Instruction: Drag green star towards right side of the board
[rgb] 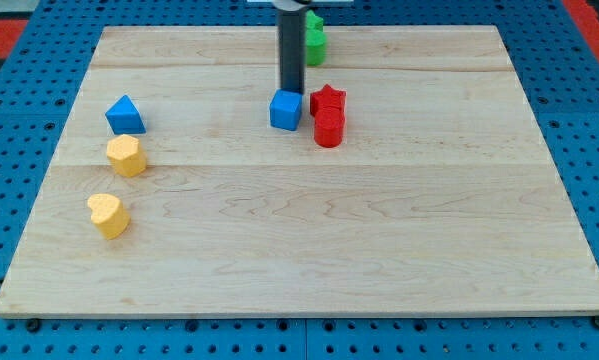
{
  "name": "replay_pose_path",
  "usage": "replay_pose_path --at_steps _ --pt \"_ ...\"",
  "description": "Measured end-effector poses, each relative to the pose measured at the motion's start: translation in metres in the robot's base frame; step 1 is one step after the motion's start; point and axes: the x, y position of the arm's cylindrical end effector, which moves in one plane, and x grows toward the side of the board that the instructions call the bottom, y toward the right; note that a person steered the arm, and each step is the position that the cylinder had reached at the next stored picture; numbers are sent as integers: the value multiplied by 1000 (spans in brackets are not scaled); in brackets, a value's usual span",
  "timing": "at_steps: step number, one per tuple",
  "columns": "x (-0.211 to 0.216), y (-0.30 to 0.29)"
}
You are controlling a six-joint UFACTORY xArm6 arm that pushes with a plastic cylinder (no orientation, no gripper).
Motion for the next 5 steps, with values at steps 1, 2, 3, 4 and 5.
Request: replay_pose_path --at_steps 1,2,3,4,5 --pt "-26 -32" --pt "-73 -51" --pt "-111 -58" --pt "-131 -34" --pt "-132 -4"
